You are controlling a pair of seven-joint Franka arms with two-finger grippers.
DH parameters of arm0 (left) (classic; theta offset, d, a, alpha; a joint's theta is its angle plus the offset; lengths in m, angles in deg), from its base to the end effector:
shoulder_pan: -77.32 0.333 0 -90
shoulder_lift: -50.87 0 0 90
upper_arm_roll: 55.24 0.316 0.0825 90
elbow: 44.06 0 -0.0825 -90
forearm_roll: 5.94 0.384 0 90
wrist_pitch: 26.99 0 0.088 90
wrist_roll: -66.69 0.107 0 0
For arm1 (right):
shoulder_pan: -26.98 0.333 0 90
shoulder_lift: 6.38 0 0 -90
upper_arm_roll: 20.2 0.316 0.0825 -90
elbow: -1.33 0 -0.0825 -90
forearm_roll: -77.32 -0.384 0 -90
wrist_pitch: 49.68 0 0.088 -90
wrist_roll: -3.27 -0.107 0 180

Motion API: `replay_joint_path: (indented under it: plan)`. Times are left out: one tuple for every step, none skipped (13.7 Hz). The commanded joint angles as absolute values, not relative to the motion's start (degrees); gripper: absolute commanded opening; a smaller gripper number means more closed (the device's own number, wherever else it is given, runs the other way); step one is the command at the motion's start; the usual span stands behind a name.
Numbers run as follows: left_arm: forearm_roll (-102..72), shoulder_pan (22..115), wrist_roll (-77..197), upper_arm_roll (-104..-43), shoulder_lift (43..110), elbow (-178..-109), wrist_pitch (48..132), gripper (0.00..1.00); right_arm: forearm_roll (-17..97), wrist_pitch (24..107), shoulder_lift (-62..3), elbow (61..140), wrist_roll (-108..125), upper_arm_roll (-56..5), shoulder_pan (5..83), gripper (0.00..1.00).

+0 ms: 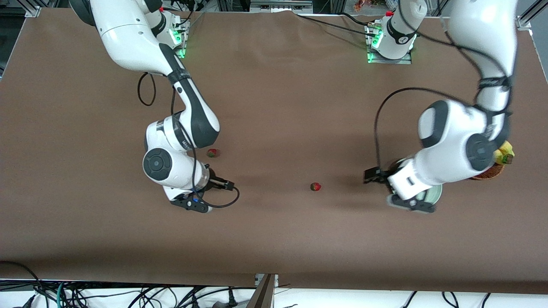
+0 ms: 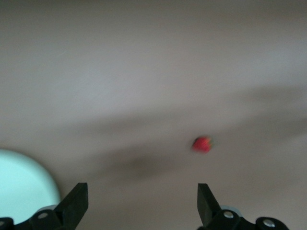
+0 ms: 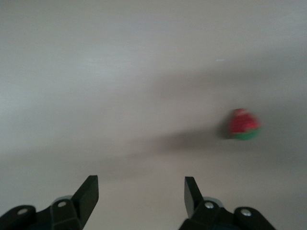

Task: Collect all strawberries into plate
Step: 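Reach the left gripper to the strawberry while the right gripper reaches another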

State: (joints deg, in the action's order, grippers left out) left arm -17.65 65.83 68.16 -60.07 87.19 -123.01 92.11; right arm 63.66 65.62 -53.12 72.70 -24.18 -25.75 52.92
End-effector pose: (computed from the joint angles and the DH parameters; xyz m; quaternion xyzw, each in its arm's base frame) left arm 0.7028 -0.2031 0.3512 0.9879 -0.0985 0.0187 0.1187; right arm 0.6891 0.2907 0.2725 -0.9922 0.1003 0.0492 0.0558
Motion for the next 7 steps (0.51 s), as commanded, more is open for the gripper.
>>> replay_joint_path:
  plan:
    - [-18.7, 59.3, 67.9, -59.2, 92.6, -119.4, 99.0, 1.0, 65.0, 66.4, -48.5, 81.1, -17.5, -29.2, 53.7, 0.81]
    - [-18.1, 57.8, 68.0, -59.1, 94.2, -119.6, 102.2, 1.0, 65.0, 67.7, -48.9, 81.1, -15.1, -30.2, 53.3, 0.81]
    - [-18.0, 57.2, 68.0, -59.1, 95.4, -120.0, 104.8, 1.0, 65.1, 69.8, -50.1, 81.1, -12.7, -31.1, 53.1, 0.81]
    - [-17.9, 56.7, 68.0, -59.1, 96.7, -120.6, 106.1, 1.0, 65.2, 72.0, -51.3, 81.1, -11.1, -31.5, 52.6, 0.81]
    - [-17.9, 55.4, 68.1, -59.1, 97.9, -120.9, 107.0, 1.0, 65.2, 74.5, -52.8, 81.2, -9.7, -31.5, 51.9, 0.81]
    - [-17.9, 54.4, 68.1, -58.9, 98.8, -121.7, 108.7, 1.0, 65.3, 76.6, -54.0, 81.3, -9.3, -31.5, 51.6, 0.81]
    - [-17.9, 53.9, 68.1, -58.8, 99.6, -122.8, 110.9, 1.0, 65.2, 78.3, -55.1, 81.3, -9.4, -31.5, 51.6, 0.81]
